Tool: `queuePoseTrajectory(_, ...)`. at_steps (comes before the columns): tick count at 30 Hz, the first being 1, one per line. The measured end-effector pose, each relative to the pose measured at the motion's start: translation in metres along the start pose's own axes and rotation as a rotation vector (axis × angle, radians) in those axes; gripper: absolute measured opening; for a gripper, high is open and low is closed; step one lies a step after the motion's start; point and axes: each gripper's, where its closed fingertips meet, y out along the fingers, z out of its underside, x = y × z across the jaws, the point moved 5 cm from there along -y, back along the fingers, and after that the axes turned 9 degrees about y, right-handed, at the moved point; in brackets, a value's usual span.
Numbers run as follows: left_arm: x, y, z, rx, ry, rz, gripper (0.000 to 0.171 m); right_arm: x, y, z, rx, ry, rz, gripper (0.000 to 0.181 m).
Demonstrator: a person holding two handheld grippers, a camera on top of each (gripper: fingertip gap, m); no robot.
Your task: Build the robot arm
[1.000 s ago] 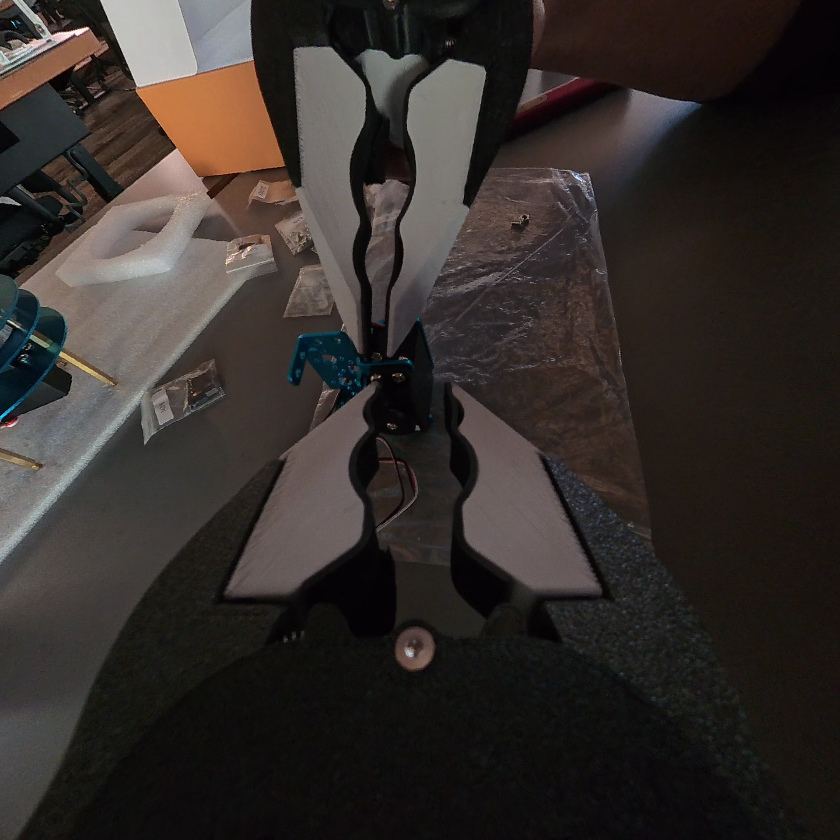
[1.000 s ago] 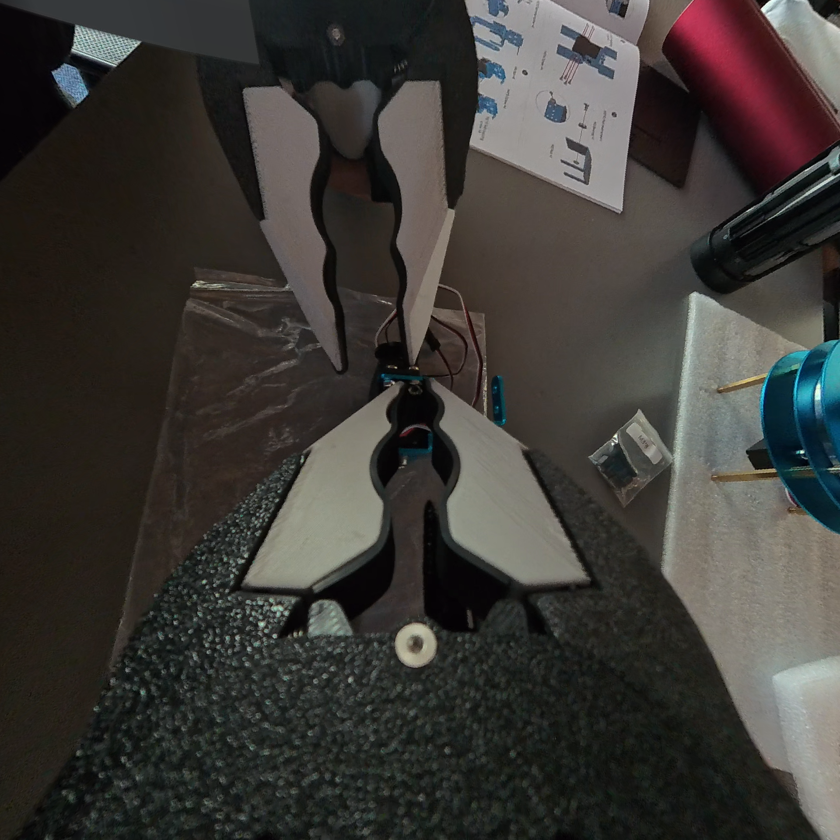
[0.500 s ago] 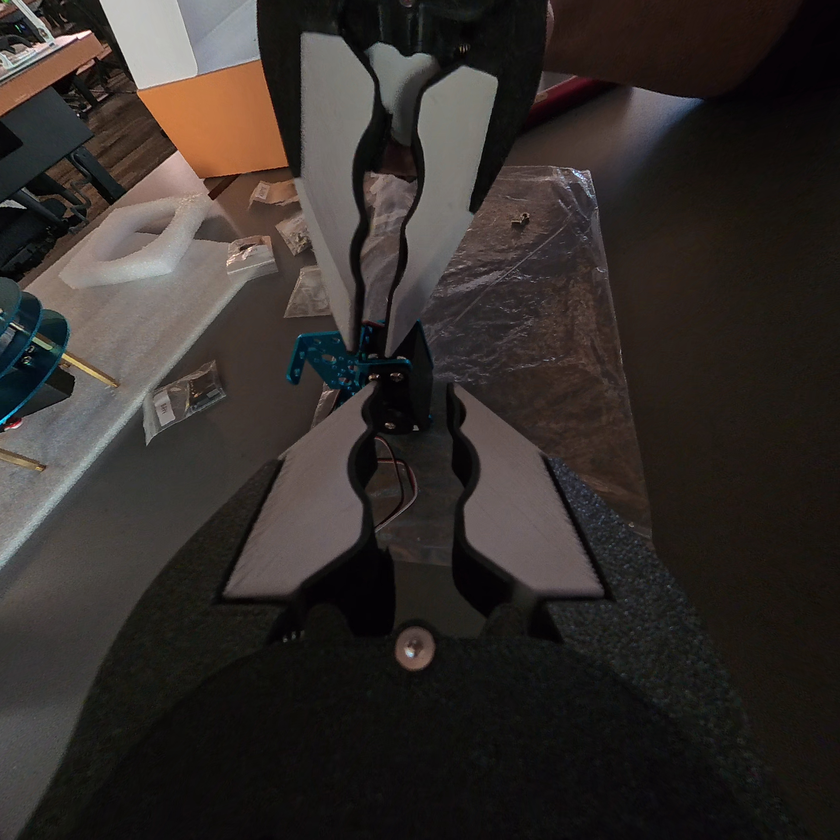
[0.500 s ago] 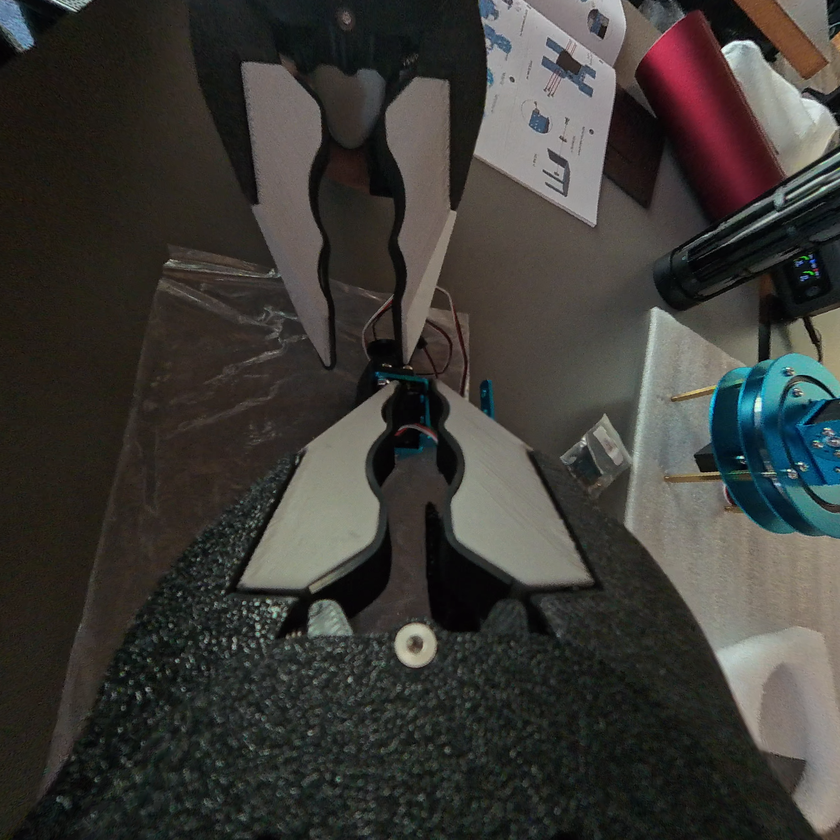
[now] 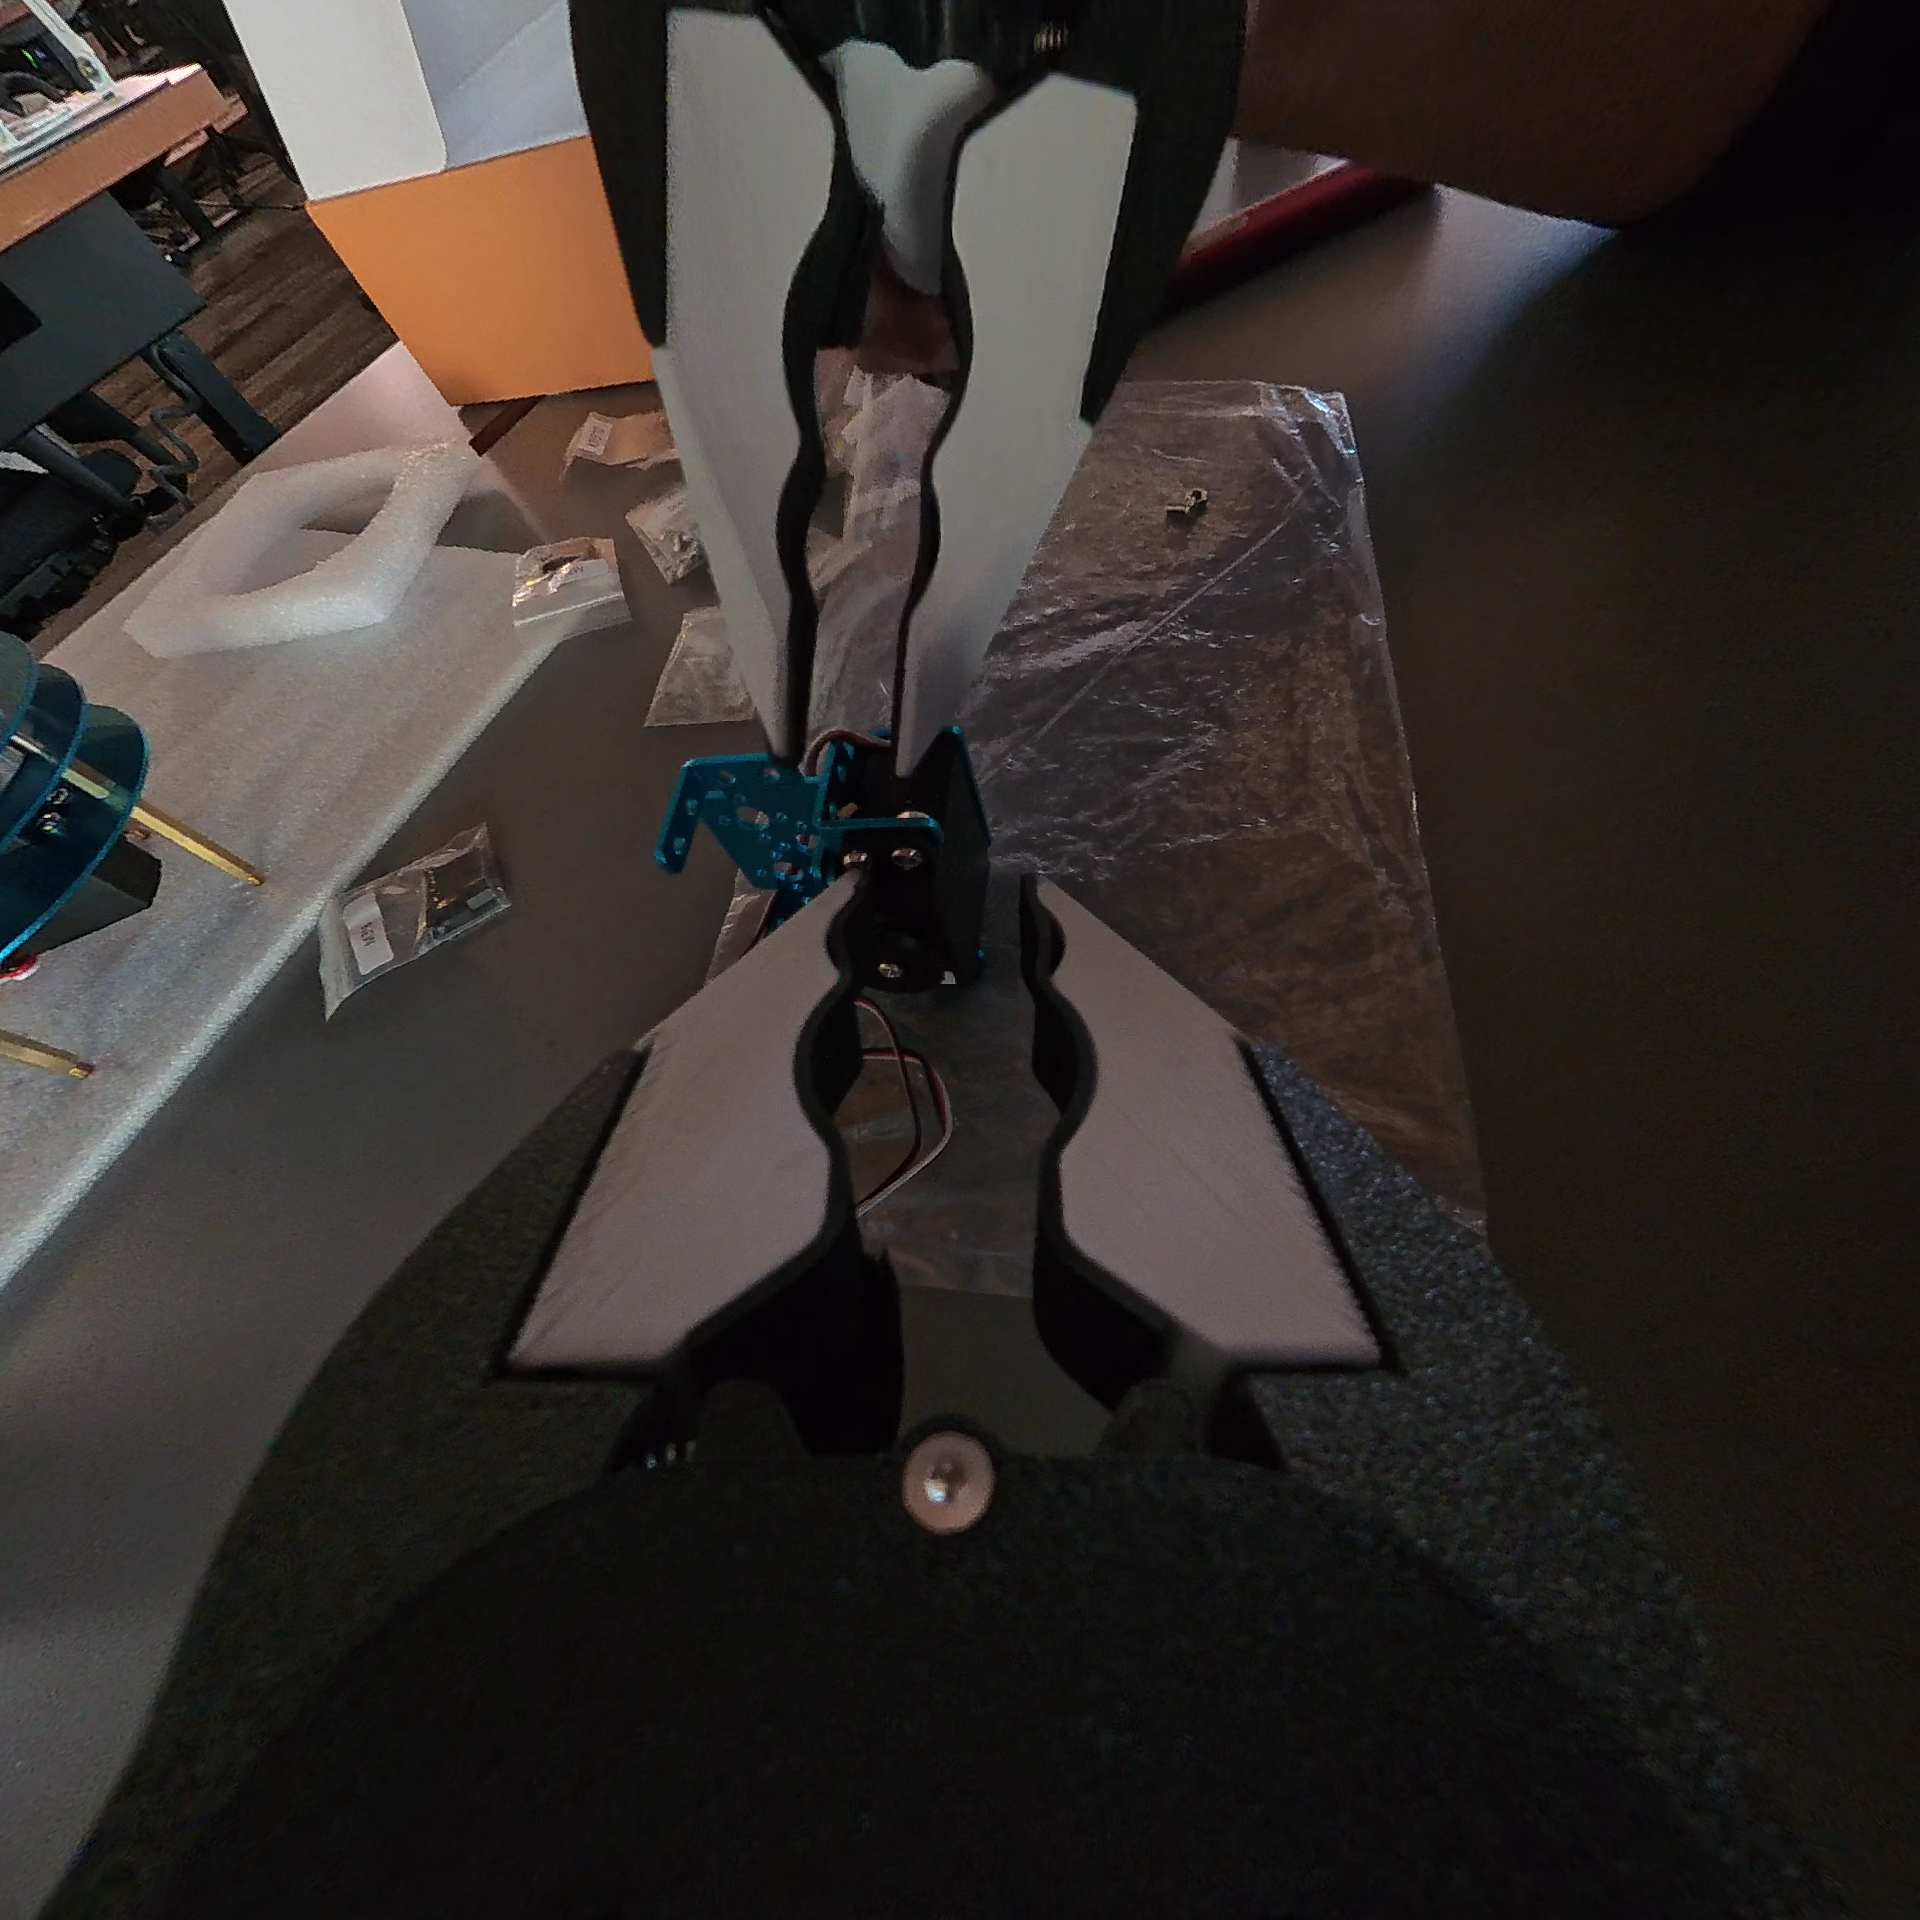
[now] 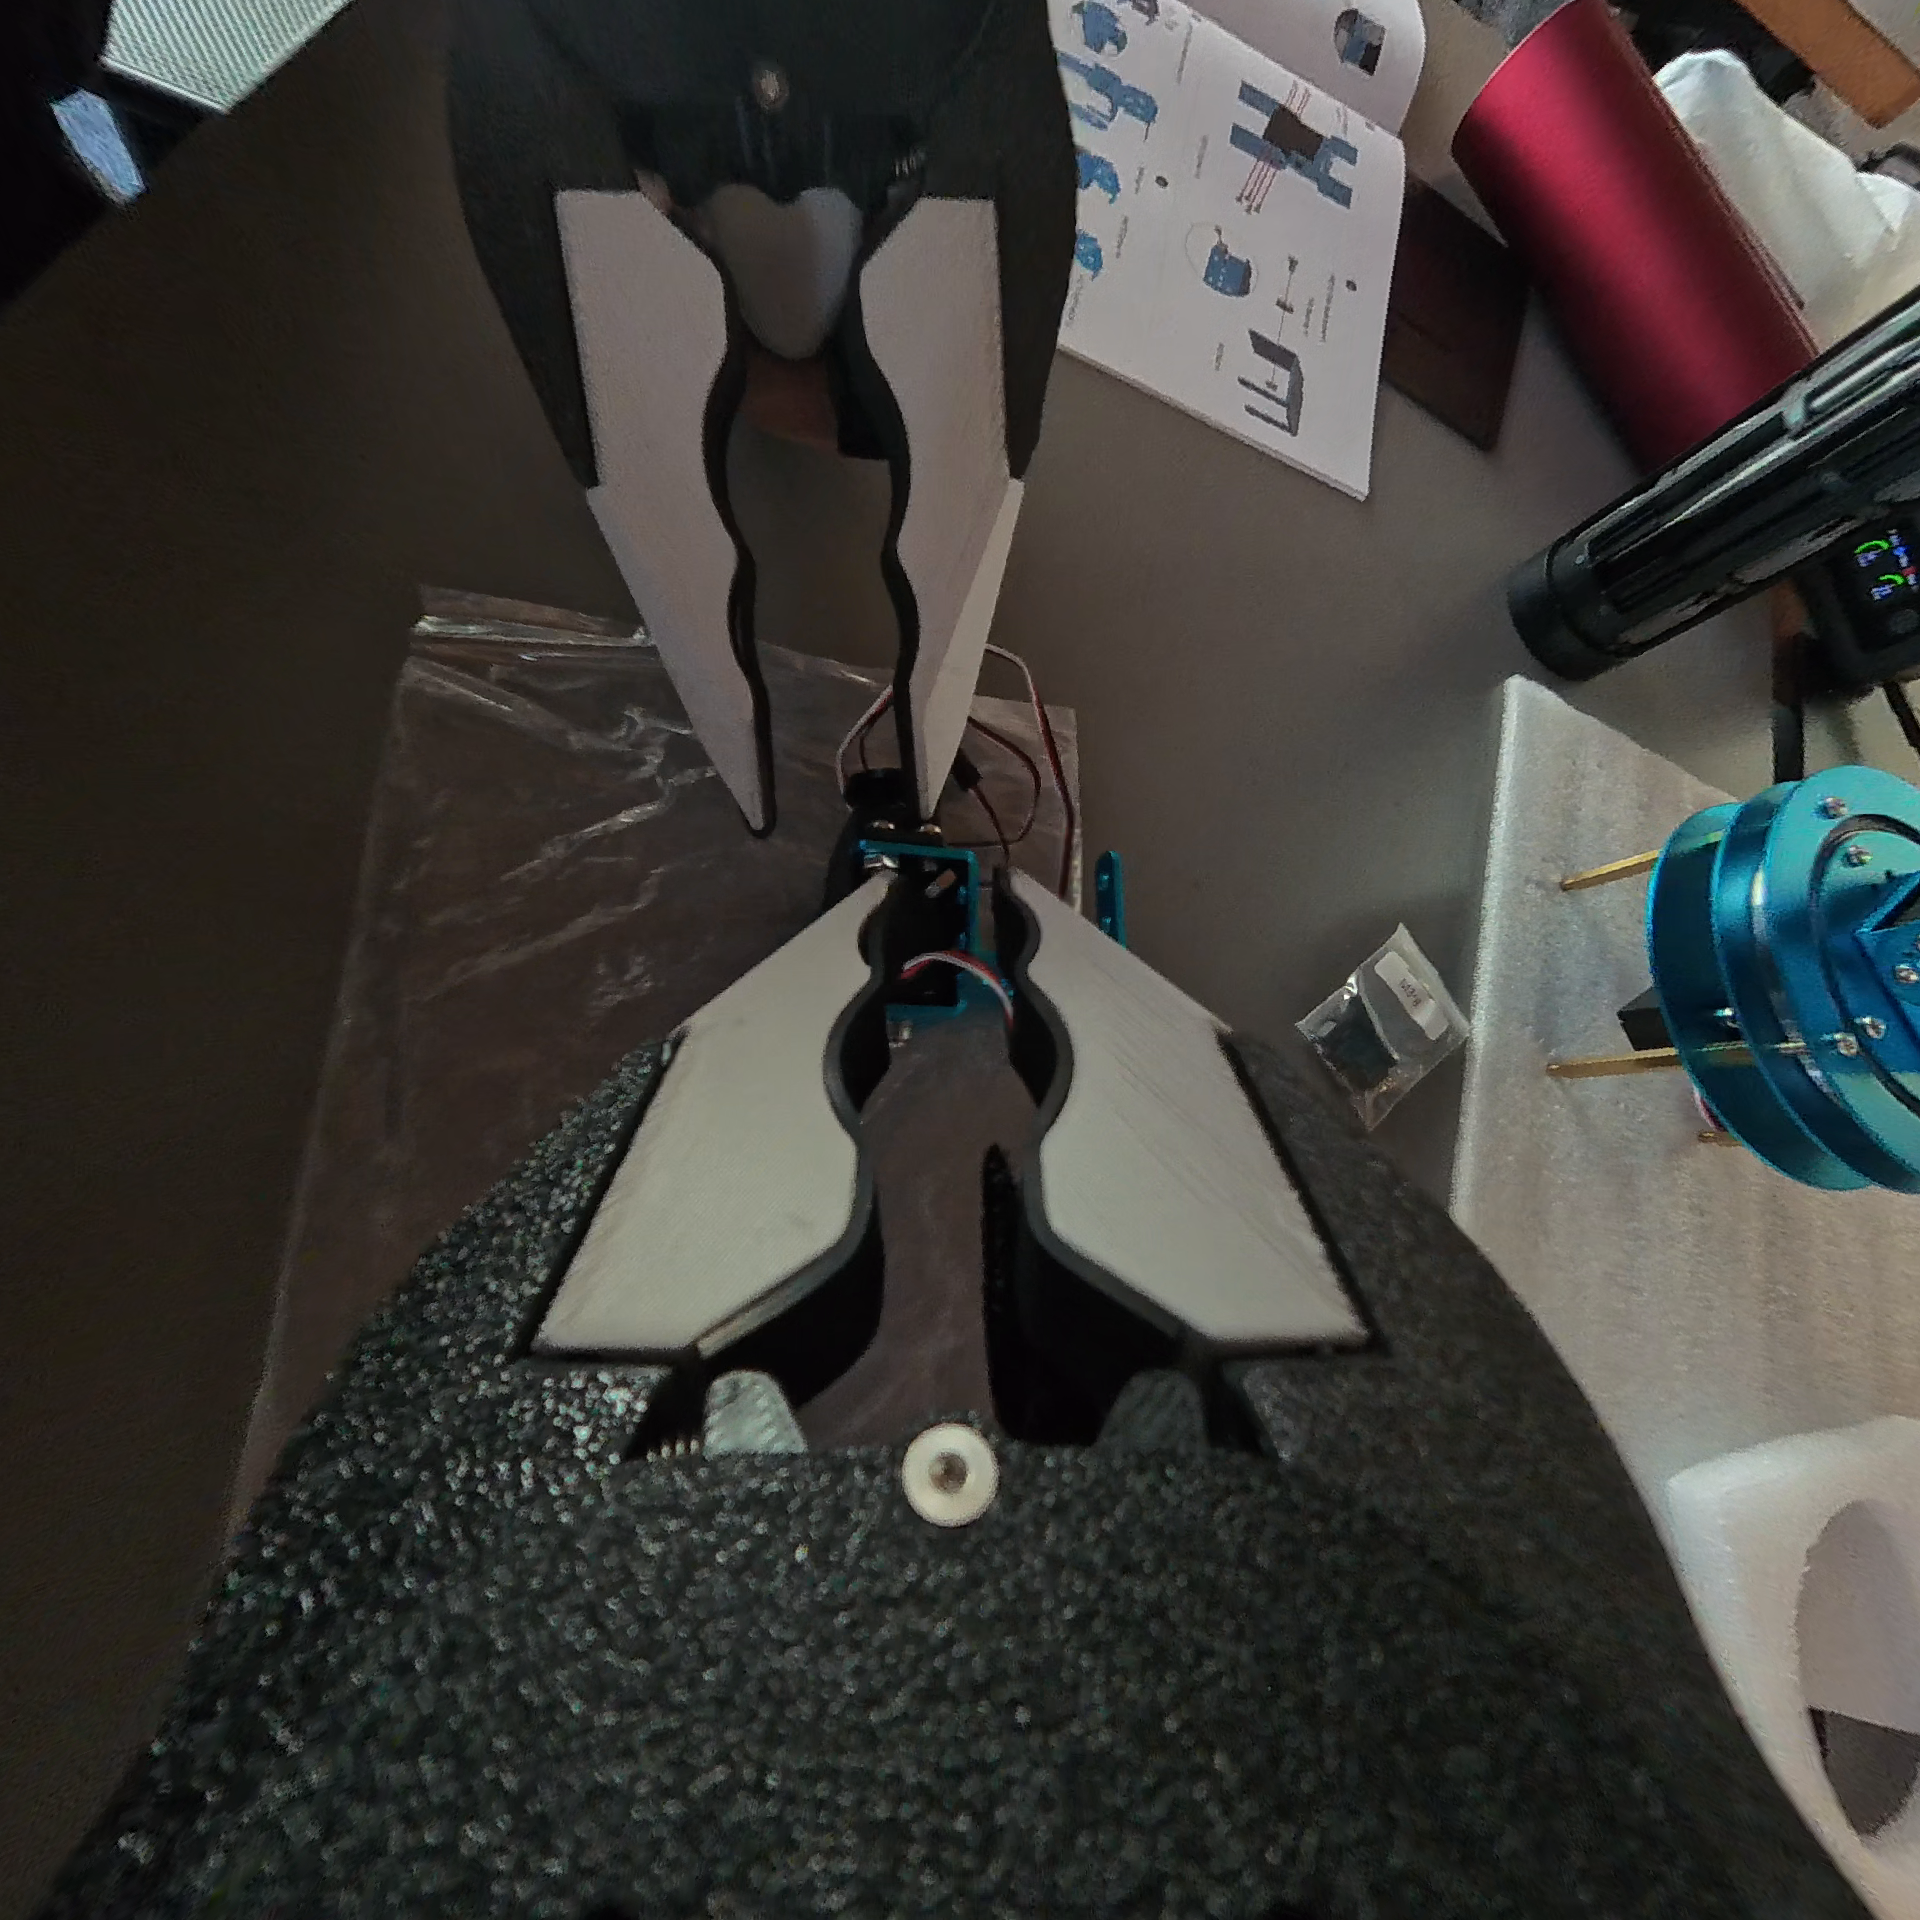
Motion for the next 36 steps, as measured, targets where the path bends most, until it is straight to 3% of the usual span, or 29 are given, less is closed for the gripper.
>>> queuePoseTrajectory(4, 0.0, 0.0, 0.0, 0.0, 0.001, 0.0, 0.027, 0.005, -0.007, 0.001, 0.011, 0.067, -0.1, 0.014)
queuePoseTrajectory(8, 0.0, 0.0, 0.0, 0.001, 0.001, -0.001, 0.027, 0.013, -0.005, 0.007, 0.081, 0.118, -0.167, 0.035)
queuePoseTrajectory(17, 0.0, 0.0, 0.0, 0.001, 0.003, -0.001, 0.028, 0.02, 0.006, 0.007, 0.163, 0.036, -0.081, 0.045)
queuePoseTrajectory(36, -0.001, 0.001, 0.0, 0.001, 0.005, -0.002, 0.027, 0.02, 0.008, 0.006, 0.141, 0.034, -0.066, 0.043)
